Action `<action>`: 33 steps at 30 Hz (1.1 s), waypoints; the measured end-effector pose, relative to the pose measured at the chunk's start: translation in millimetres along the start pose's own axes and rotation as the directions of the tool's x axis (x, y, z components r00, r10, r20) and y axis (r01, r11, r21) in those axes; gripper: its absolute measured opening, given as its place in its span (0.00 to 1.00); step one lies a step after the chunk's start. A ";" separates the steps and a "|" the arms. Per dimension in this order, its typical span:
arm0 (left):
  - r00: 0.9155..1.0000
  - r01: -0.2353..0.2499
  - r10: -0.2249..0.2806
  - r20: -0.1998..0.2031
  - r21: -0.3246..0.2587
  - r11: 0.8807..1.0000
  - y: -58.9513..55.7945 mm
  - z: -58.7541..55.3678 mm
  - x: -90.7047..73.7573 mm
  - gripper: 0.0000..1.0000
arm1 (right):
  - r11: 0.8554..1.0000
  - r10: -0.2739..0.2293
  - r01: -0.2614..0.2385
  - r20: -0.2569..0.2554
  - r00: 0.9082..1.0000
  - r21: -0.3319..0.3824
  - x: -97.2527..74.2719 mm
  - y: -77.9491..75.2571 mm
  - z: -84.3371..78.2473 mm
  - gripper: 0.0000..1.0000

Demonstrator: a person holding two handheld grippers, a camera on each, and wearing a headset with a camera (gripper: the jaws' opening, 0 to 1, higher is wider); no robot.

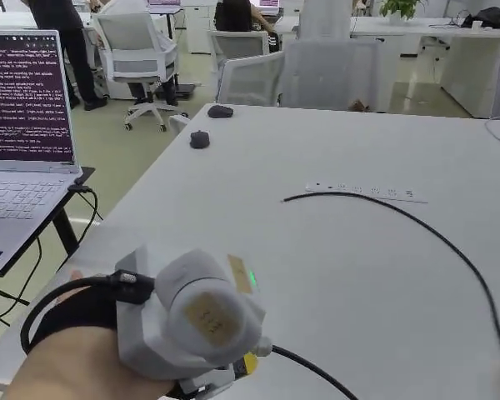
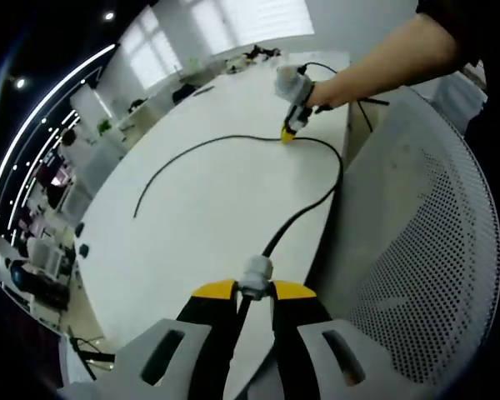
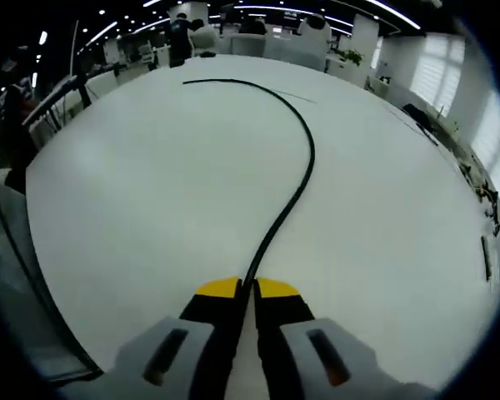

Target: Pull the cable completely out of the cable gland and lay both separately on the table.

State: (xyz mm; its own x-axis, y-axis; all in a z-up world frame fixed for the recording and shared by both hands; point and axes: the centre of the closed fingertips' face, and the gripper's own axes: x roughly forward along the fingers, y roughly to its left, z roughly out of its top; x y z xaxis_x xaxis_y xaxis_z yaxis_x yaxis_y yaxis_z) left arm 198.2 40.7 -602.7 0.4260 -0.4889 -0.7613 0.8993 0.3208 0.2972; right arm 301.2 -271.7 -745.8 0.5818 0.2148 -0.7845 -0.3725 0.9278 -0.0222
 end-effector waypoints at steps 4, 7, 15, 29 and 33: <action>1.000 0.004 -0.004 -0.006 0.001 1.000 -1.1 -1.3 0.6 0.16 | 0.992 0.104 -0.099 0.060 0.993 -0.075 12.7 27.4 36.1 0.05; 1.000 0.008 -0.008 -0.002 0.000 1.000 -3.1 -1.1 1.2 0.16 | 0.986 0.144 -0.141 0.029 0.989 -0.083 14.0 43.5 48.0 0.17; 1.000 0.007 -0.007 0.023 0.002 1.000 -2.2 6.6 3.6 0.16 | 0.920 0.330 -0.300 0.084 0.940 -0.254 -36.4 115.3 86.9 0.22; 0.997 -0.016 0.013 0.079 0.043 0.999 1.3 25.6 2.7 0.16 | 0.724 0.540 -0.468 -0.006 0.842 -0.506 -132.2 246.3 86.5 0.24; 0.995 -0.021 0.015 0.100 0.059 0.998 -2.8 32.5 2.2 0.16 | 0.713 0.514 -0.435 -0.011 0.858 -0.550 -131.5 259.5 87.6 0.23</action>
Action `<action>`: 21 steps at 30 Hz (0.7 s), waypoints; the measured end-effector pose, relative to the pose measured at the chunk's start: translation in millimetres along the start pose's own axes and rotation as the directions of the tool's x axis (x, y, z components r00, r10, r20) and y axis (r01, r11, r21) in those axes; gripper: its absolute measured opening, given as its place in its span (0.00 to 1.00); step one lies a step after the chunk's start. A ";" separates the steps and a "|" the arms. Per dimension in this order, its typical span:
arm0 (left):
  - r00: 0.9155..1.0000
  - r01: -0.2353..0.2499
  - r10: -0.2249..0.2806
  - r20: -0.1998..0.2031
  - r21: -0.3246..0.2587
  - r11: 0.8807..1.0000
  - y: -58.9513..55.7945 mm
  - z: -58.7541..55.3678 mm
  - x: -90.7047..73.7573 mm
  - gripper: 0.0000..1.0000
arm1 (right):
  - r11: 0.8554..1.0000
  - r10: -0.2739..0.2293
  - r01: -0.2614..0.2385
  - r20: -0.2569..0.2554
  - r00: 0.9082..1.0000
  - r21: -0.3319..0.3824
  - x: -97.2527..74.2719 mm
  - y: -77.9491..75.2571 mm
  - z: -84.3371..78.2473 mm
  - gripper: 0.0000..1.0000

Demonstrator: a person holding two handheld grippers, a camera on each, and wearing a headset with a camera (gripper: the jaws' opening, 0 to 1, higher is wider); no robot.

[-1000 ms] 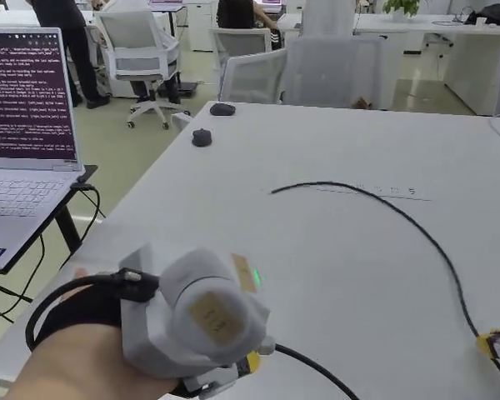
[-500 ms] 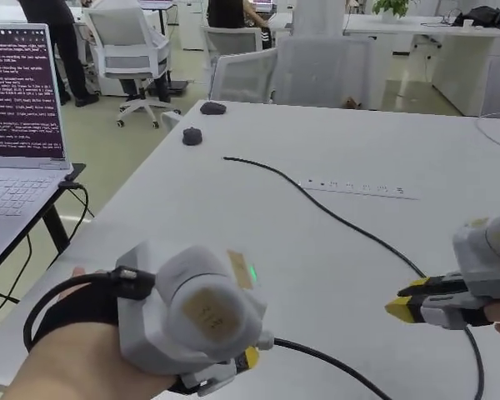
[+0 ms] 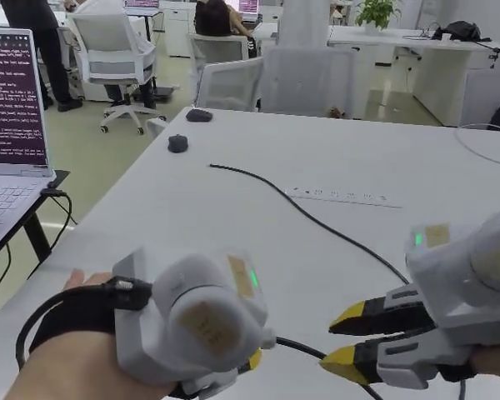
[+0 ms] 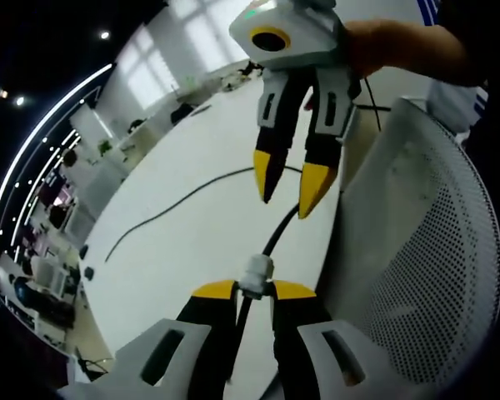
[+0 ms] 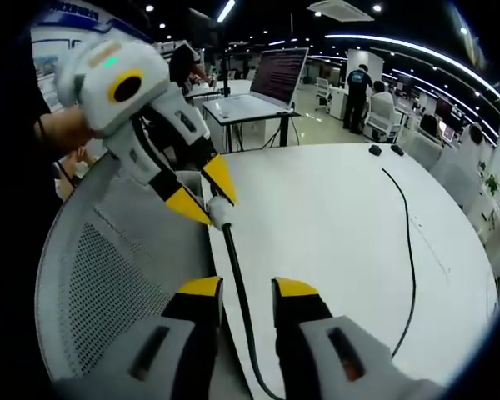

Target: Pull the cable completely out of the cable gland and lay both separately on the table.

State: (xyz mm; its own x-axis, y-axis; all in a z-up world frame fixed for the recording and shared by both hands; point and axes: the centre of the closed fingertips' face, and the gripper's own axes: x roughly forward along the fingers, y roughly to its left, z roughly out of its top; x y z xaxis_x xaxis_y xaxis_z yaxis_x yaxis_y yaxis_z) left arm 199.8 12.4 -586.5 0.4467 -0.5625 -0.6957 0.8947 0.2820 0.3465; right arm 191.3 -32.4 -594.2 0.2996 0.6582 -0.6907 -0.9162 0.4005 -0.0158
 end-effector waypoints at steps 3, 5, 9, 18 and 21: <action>1.000 0.002 -0.002 0.018 0.013 1.000 -4.0 6.3 -0.2 0.16 | 1.000 -0.003 0.003 0.000 1.000 -0.022 6.2 8.3 8.3 0.20; 1.000 0.011 -0.011 0.026 0.029 1.000 -8.9 10.1 -0.3 0.16 | 0.999 -0.009 0.009 0.004 1.000 -0.039 7.7 11.6 13.7 0.18; 0.999 0.013 -0.015 0.039 0.047 0.999 -15.0 15.8 -1.6 0.16 | 0.998 -0.009 0.009 -0.006 1.000 -0.055 7.5 16.5 16.4 0.11; 0.999 0.009 -0.011 0.033 0.064 0.998 -10.4 7.6 -6.1 0.16 | 0.996 -0.047 0.045 -0.023 0.999 -0.076 3.0 16.7 -0.1 0.04; 1.000 -0.006 0.005 0.028 0.050 0.999 -3.6 1.1 -10.2 0.16 | 0.996 -0.074 0.071 -0.056 0.996 -0.054 -0.9 11.1 -16.0 0.03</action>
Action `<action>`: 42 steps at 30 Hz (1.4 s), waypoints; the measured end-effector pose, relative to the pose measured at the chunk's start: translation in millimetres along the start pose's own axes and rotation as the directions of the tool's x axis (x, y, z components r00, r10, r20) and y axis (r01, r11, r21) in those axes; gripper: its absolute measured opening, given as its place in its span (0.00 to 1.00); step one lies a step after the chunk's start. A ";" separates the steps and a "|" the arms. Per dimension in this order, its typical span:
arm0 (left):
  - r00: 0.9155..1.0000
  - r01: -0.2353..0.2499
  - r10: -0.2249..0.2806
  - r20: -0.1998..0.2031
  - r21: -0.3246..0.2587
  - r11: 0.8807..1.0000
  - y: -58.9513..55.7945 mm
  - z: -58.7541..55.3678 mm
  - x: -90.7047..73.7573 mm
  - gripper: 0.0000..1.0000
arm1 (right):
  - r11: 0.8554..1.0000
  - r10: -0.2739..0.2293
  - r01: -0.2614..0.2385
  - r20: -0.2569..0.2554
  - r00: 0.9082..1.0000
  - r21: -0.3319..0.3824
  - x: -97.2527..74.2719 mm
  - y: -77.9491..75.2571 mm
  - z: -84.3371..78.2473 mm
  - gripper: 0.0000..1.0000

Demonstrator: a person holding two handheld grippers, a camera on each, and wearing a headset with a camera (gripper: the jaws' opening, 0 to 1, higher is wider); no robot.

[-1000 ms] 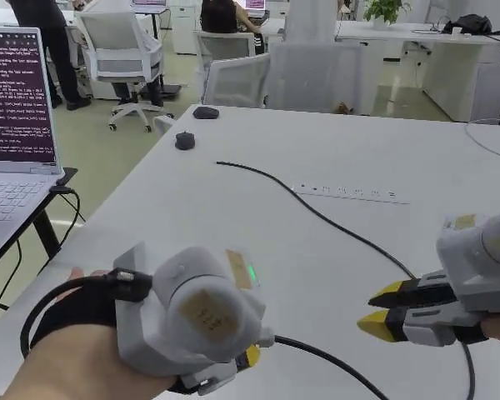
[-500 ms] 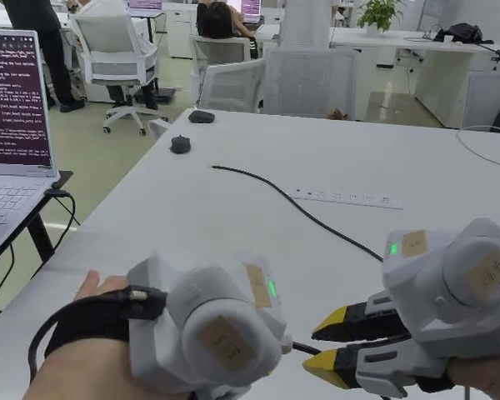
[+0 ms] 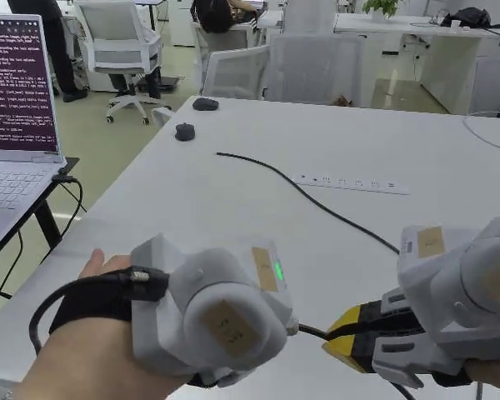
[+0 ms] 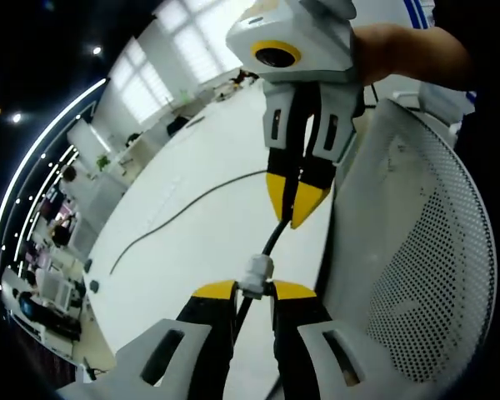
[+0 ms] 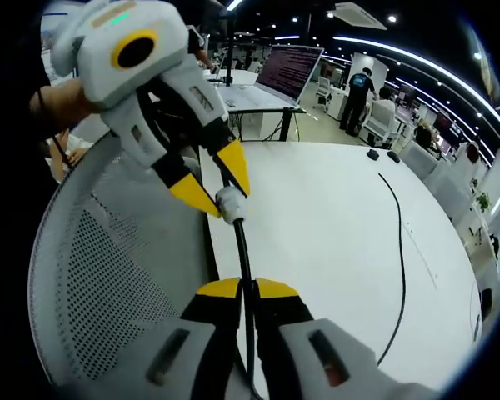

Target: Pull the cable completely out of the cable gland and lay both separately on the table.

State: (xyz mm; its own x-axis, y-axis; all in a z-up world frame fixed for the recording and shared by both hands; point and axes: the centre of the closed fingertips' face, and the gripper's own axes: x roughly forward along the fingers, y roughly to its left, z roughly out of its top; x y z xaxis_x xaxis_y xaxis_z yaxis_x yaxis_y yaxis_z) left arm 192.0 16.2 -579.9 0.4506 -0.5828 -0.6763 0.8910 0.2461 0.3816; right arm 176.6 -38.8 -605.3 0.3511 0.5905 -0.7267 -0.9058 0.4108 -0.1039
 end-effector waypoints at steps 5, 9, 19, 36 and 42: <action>1.000 -0.012 0.012 0.001 -0.023 1.000 5.9 -4.5 -3.5 0.16 | 0.999 -0.023 0.024 -0.029 0.999 0.038 -2.0 -5.8 -14.2 0.04; 1.000 -0.015 0.015 -0.005 -0.011 1.000 6.4 -4.5 -1.8 0.16 | 0.998 -0.054 0.053 -0.049 0.997 -0.023 3.4 -6.4 0.4 0.11; 1.000 0.001 -0.002 0.019 0.011 1.000 0.8 5.3 -0.6 0.16 | 0.981 -0.069 0.066 -0.008 0.998 -0.181 16.0 3.6 41.4 0.04; 1.000 -0.006 0.006 0.021 -0.009 1.000 6.8 2.0 -1.2 0.16 | 0.972 -0.158 0.130 -0.137 0.978 -0.198 13.7 -12.5 4.2 0.11; 0.999 0.012 -0.012 0.035 0.006 1.000 2.0 8.2 0.6 0.16 | 0.976 -0.076 0.075 -0.001 0.997 -0.204 19.2 6.9 48.1 0.06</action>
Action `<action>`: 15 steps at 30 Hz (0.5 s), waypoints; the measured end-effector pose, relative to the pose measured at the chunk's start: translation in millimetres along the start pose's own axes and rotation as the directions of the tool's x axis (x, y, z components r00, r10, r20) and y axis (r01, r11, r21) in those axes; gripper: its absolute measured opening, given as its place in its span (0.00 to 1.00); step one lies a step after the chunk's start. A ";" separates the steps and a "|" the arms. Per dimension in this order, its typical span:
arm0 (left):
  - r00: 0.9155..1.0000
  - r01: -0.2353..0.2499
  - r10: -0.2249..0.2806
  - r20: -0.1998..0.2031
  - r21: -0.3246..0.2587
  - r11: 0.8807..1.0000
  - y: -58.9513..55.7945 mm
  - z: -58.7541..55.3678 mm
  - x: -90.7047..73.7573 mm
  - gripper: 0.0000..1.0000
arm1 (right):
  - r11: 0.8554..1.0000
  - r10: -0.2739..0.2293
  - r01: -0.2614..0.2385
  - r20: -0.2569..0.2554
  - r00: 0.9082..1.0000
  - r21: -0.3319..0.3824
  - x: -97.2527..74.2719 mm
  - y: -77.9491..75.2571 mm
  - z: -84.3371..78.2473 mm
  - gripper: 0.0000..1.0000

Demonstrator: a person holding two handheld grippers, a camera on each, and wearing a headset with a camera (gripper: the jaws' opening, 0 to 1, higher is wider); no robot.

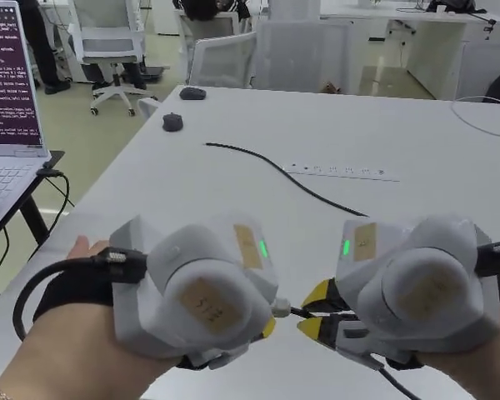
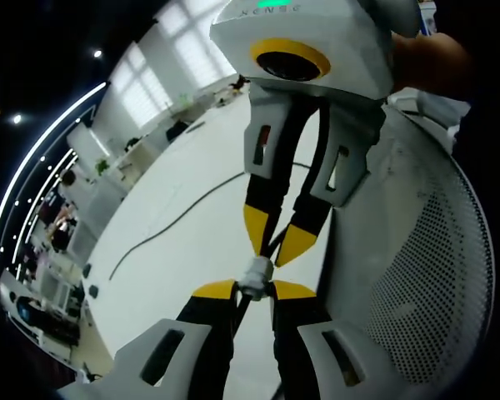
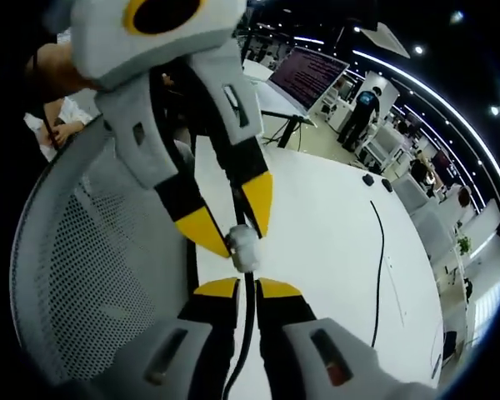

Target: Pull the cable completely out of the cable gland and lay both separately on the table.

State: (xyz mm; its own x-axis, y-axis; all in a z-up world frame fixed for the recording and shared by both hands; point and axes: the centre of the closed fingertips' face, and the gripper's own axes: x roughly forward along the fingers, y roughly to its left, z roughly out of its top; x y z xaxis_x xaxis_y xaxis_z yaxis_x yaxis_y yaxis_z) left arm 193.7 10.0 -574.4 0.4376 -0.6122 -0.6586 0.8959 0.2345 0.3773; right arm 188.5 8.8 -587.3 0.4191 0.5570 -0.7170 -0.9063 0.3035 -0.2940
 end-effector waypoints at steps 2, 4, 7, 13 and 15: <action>1.000 -0.003 0.003 -0.002 0.017 1.000 -1.5 1.6 1.0 0.16 | 1.000 -0.008 0.007 -0.035 0.999 -0.006 0.4 -2.5 -4.6 0.05; 1.000 0.008 -0.008 -0.004 0.023 1.000 -3.9 1.8 1.3 0.16 | 1.000 -0.007 0.006 -0.046 0.999 -0.018 1.5 -2.8 -11.1 0.03; 1.000 0.012 -0.012 0.000 0.022 1.000 -4.7 1.7 1.5 0.16 | 1.000 0.000 0.000 -0.041 0.999 0.008 -0.2 -1.7 -17.8 0.03; 1.000 0.003 -0.003 0.003 0.013 1.000 0.3 0.4 -1.9 0.16 | 0.998 -0.017 0.022 -0.083 0.996 0.058 -9.2 -4.4 -44.2 0.03; 1.000 0.003 -0.003 0.000 0.017 1.000 -1.1 -0.5 -2.2 0.16 | 0.998 -0.018 0.025 -0.110 0.994 0.063 -10.0 -4.0 -56.6 0.03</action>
State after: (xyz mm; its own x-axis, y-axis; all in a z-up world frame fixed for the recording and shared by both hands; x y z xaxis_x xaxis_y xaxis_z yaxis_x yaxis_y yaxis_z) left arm 191.7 11.5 -573.6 0.4350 -0.6131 -0.6595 0.8957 0.2202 0.3862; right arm 184.9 -41.7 -614.7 0.4271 0.4630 -0.7767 -0.8903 0.3654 -0.2718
